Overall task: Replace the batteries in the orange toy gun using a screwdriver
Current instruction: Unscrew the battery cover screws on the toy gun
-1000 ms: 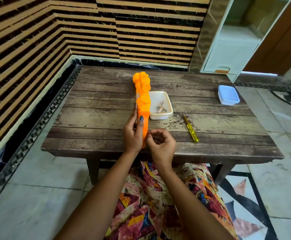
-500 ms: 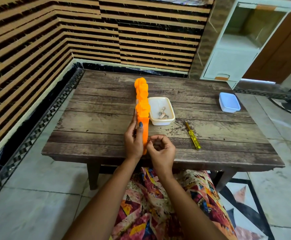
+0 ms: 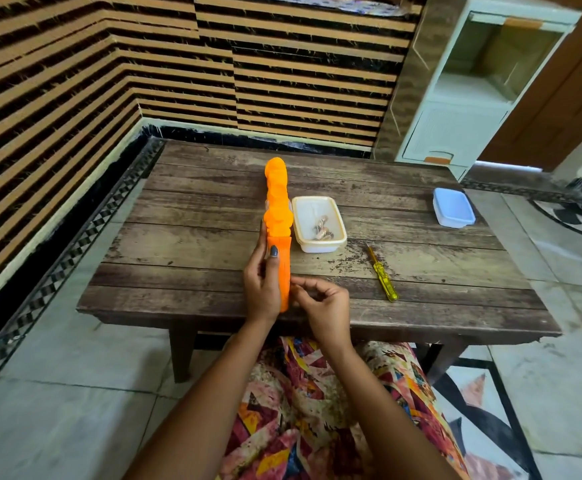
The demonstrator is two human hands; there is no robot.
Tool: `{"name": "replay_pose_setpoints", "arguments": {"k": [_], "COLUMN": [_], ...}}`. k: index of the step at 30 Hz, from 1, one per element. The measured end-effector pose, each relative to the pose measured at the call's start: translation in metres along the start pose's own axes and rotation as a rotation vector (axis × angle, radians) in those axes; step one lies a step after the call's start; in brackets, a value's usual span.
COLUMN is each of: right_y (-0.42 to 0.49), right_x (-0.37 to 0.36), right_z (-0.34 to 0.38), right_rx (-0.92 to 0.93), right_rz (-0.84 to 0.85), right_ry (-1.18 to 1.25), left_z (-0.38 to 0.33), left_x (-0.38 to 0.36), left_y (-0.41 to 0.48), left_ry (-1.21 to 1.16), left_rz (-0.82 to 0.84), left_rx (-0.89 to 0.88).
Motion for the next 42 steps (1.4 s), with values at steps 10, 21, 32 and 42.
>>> {"name": "replay_pose_setpoints", "arguments": {"k": [10, 21, 32, 42], "right_y": [0.010, 0.019, 0.079, 0.081], "right_x": [-0.006, 0.029, 0.146, 0.153], "right_z": [0.006, 0.016, 0.020, 0.010], "right_rx": [-0.178, -0.005, -0.084, -0.098], "right_rz": [0.023, -0.164, -0.375, -0.305], "right_ry": [0.030, -0.132, -0.788, -0.727], "left_z": [0.000, 0.009, 0.016, 0.011], "left_x": [-0.001, -0.001, 0.002, 0.001], "left_y": [0.000, -0.002, 0.001, 0.001], "left_ry": [-0.021, -0.009, -0.135, -0.226], "left_rz": [0.012, 0.007, -0.109, -0.116], "left_rx": [-0.015, 0.061, 0.192, 0.153]}}
Point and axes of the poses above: each hand's wrist, its own y-axis towards the middle knuckle, its own x-axis out of the back of the hand, z = x × y, the point moved 1 cm from there along y, towards the middle knuckle, and after that the axes turned 7 degrees about y, right-handed, at the moved point
